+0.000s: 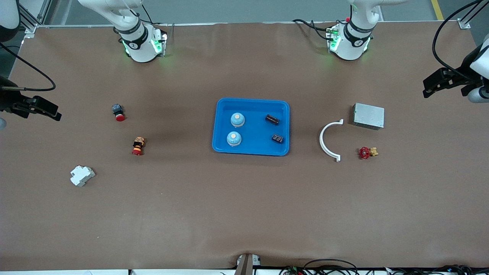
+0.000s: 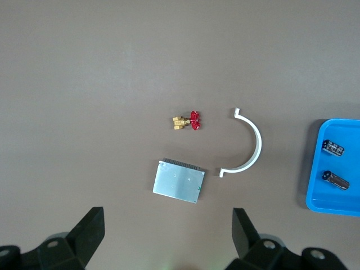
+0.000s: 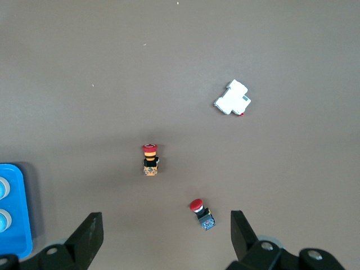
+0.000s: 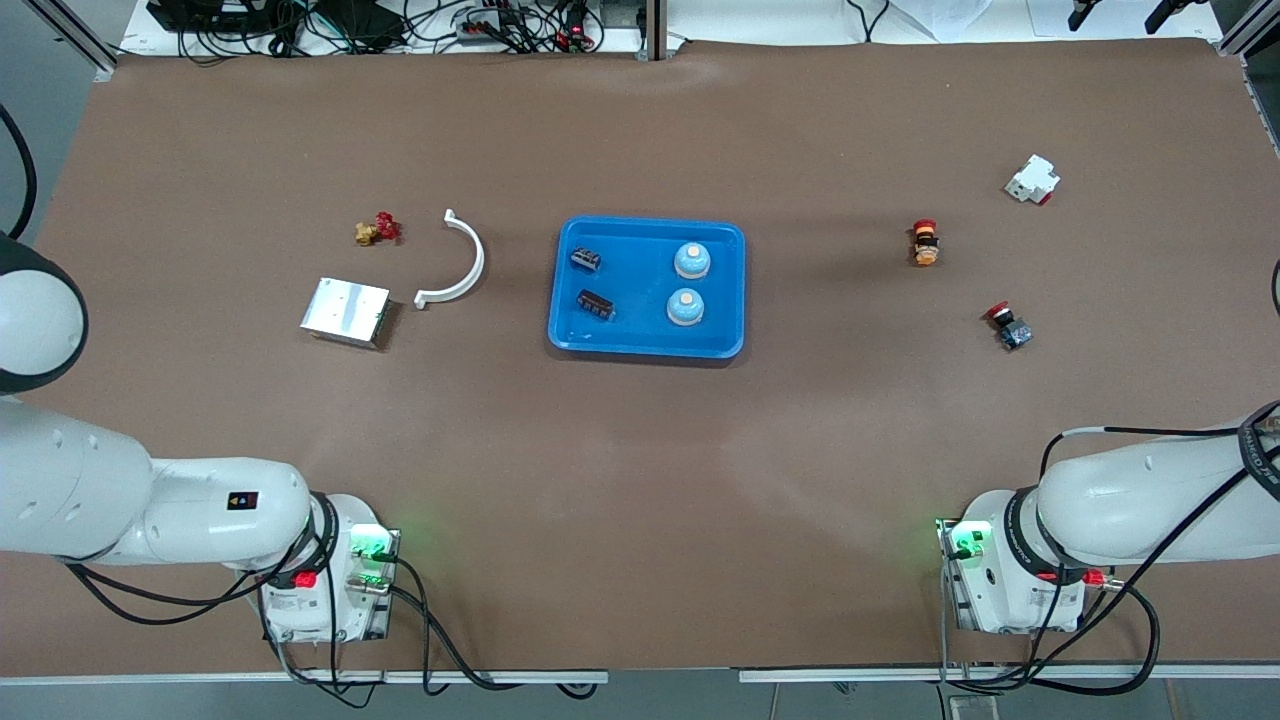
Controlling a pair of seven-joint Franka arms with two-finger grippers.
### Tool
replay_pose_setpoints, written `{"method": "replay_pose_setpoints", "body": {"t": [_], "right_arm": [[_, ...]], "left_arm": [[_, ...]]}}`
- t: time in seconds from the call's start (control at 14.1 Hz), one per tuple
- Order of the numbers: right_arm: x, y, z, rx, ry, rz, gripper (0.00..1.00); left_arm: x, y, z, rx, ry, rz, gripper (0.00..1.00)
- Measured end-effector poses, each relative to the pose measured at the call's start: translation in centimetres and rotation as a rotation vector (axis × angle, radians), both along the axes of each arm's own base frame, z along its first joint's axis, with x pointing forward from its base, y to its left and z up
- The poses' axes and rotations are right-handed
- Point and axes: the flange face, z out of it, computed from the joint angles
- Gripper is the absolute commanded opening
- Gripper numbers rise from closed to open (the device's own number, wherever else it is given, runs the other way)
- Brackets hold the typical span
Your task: Place electrolytic capacitor and blue bell in tray
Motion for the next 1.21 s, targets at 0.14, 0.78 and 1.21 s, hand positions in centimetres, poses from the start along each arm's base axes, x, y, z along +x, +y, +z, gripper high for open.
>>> {"method": "replay_pose_setpoints", "body": {"t": [0.14, 0.78, 1.21], "right_arm": [[-0.3, 0.0, 0.3, 0.001, 0.004, -0.001, 1.0], [-0.9, -0.2, 1.3, 0.002, 0.011, -0.003, 1.0], [-1.0, -0.3, 1.2, 0.002, 0.016, -0.006, 1.0]], "left_arm": [[0.0, 0.0, 0.0, 0.0, 0.0, 0.0, 1.0], [0.0, -0.1, 0.1, 0.0, -0.002, -0.001, 1.0], [-0.1, -0.5, 0.1, -0.029, 0.001, -0.008, 1.0]]}}
